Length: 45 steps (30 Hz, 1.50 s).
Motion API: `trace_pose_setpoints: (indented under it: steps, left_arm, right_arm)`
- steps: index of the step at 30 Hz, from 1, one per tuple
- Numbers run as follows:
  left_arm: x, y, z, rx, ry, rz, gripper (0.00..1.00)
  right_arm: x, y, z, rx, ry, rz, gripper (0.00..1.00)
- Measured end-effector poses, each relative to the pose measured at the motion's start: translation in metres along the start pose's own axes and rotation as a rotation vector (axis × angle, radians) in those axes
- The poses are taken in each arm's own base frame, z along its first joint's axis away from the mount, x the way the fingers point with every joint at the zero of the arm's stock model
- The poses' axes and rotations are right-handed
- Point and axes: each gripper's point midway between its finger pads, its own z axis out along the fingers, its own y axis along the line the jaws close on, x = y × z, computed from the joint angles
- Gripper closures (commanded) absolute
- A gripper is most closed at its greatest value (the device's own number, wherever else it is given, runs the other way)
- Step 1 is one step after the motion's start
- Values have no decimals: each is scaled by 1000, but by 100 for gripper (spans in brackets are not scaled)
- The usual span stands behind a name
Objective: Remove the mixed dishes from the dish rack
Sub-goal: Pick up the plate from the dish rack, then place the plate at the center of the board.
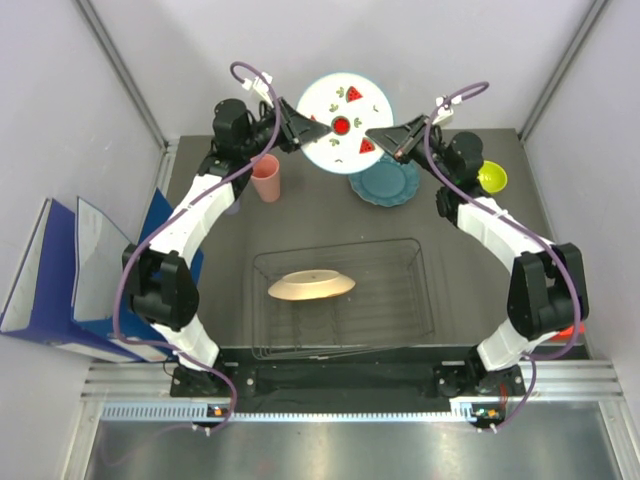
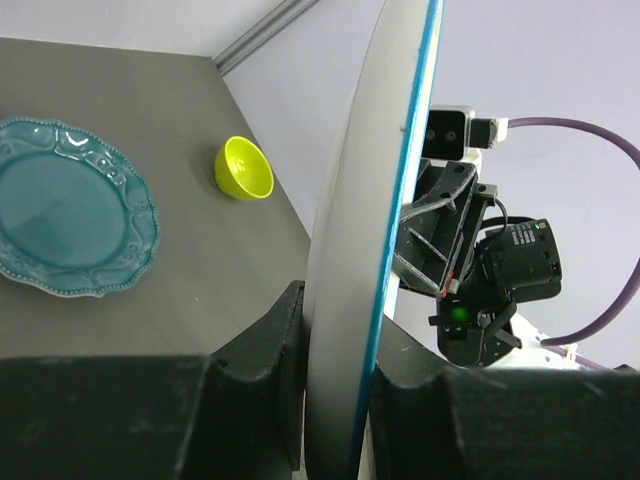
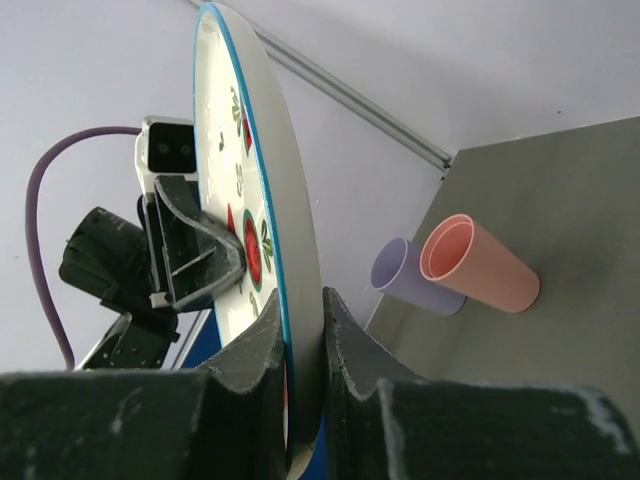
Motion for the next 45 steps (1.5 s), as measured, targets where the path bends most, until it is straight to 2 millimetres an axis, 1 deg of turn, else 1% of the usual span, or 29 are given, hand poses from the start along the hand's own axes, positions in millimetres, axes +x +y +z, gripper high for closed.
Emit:
trace_pose_setpoints:
  steps: [5, 6, 8, 9, 10, 11, 12, 13, 18, 21, 22, 24, 27, 29, 30, 31, 32, 34, 36, 38, 40, 43, 45]
  left_arm:
    - [3, 5, -1, 15, 1, -26, 100]
    - [4, 6, -1, 17, 4, -36, 90]
    - [6, 8, -1, 25, 7, -53, 78]
    - [7, 8, 0, 33, 6, -59, 63]
    - [7, 8, 0, 40, 6, -67, 55]
    - [7, 8, 1, 46, 4, -74, 43]
    - [6, 10, 2, 47, -4, -85, 26]
    - [5, 9, 4, 57, -11, -96, 2]
    - [-16, 9, 1, 80, -91, -107, 1]
    - [-30, 23, -6, 58, -153, -125, 1]
    - [-34, 30, -9, 44, -175, -134, 1]
    - [-38, 53, -18, -6, -220, -176, 1]
    - [-37, 91, -34, -103, -279, -243, 1]
    - [-34, 110, -44, -164, -309, -276, 1]
    - [-32, 115, -47, -189, -316, -286, 1]
    - [-30, 117, -51, -210, -323, -290, 1]
    - [-29, 117, -54, -224, -332, -286, 1]
    - [-29, 112, -60, -234, -350, -276, 1]
    - [-28, 105, -66, -236, -365, -263, 1]
    - [-27, 99, -73, -238, -382, -248, 1]
    - [-25, 98, -77, -242, -387, -242, 1]
    - [-20, 102, -78, -252, -381, -248, 1]
    - [-14, 107, -79, -263, -372, -257, 1]
  right_arm:
    - [2, -2, -1, 29, 5, -7, 100]
    - [3, -2, -2, 40, 7, -8, 100]
    - [3, -2, -5, 60, 8, -14, 100]
    - [3, -2, -6, 67, 7, -18, 100]
    - [3, -2, -7, 75, 6, -23, 100]
    - [2, 0, -9, 81, 6, -34, 100]
    - [2, 0, -10, 84, 7, -58, 100]
    - [4, -1, -11, 97, 13, -78, 100]
    - [9, -14, -22, 174, 45, -111, 100]
    - [3, -16, -30, 211, 36, -110, 100]
    - [-2, -17, -34, 223, 24, -109, 100]
    - [-18, -17, -42, 245, -18, -106, 100]
    - [-52, -23, -62, 292, -125, -75, 100]
    - [-74, -36, -80, 341, -202, -42, 100]
    - [-80, -45, -87, 368, -232, -27, 100]
    - [-87, -59, -96, 414, -271, -8, 100]
    - [-89, -73, -104, 459, -297, 9, 100]
    - [-82, -100, -117, 545, -316, 40, 100]
    - [-66, -125, -129, 624, -309, 74, 100]
    - [-44, -152, -147, 715, -295, 110, 100]
    - [-24, -172, -165, 792, -283, 138, 100]
    - [-5, -191, -190, 876, -287, 167, 100]
    - [2, -197, -205, 902, -312, 193, 100]
